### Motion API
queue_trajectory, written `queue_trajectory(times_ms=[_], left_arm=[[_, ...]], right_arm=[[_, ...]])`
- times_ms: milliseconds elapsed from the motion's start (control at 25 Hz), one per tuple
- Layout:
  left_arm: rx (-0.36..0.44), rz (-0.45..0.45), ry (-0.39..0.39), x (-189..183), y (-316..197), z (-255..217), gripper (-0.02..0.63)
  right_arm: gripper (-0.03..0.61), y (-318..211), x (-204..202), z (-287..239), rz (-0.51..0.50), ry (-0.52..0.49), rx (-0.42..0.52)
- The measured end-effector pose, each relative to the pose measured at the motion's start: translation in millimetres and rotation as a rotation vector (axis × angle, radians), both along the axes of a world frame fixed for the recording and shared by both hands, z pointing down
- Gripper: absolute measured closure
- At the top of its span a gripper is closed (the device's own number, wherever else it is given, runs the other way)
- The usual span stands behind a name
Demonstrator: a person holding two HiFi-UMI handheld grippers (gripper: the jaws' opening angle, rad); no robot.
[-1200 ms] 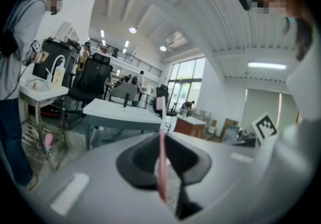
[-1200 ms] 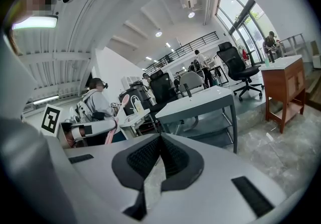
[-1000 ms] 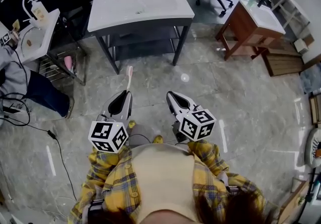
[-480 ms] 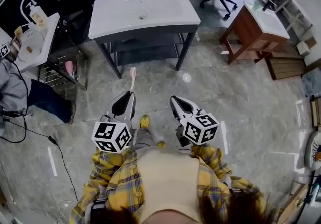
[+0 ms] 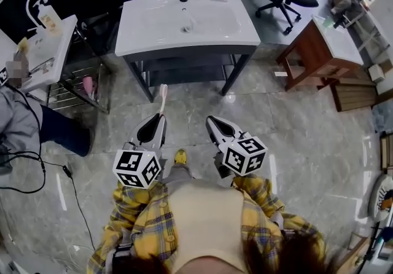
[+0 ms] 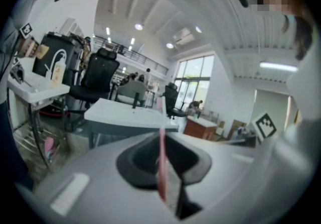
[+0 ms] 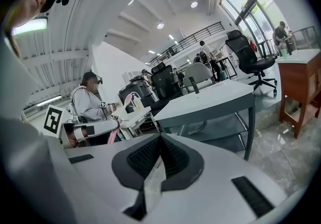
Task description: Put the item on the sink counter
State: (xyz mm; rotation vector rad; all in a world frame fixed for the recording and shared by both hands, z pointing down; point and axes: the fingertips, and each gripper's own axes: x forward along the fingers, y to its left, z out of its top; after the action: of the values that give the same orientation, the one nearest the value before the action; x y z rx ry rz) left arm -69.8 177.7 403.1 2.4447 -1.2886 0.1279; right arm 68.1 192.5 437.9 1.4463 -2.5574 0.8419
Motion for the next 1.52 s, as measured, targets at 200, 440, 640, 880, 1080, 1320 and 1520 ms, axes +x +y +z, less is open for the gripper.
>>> queue_trajectory(times_ms=[200,440,640,880,1080,1320,1520], left_arm=[[-0.011,-0.001,0.003,-11.0,-31.0,2.4,0.574],[-0.016,0.004,0.013,-22.7,-65.5,3.7,0.575],[-0.015,0.006,0.033,-38.9,-91.2,2.8,0.574],[-0.025,0.010,0.043,-48.5,-112.3,5.7,0.574],[-0.033,0.022,0.046,-49.6,-121.9,9.4,0.574],[-0.039,-0.004,0.031,-49.5,-139.6,14.2,0.574],[-0.032,-0.049,0.017,-47.0,-169.9,13.9,0.574]], right_arm=[[0.566,-33.5,-11.9,-0.1,-0.007,0.006,-0.005],[0.566,-67.5,-22.7,-0.8,0.002,0.012,-0.008],[0.566,-94.8,-38.3,0.0,0.009,0.019,-0.014],[0.566,-116.6,-50.8,-5.2,0.009,0.031,-0.002],[0.566,-128.6,-52.9,-3.3,0.018,0.038,-0.007],[0.566,-154.6,-49.2,-0.8,0.002,0.033,0.001],[0.566,-190.6,-43.0,-2.5,-0.031,0.028,0.023]])
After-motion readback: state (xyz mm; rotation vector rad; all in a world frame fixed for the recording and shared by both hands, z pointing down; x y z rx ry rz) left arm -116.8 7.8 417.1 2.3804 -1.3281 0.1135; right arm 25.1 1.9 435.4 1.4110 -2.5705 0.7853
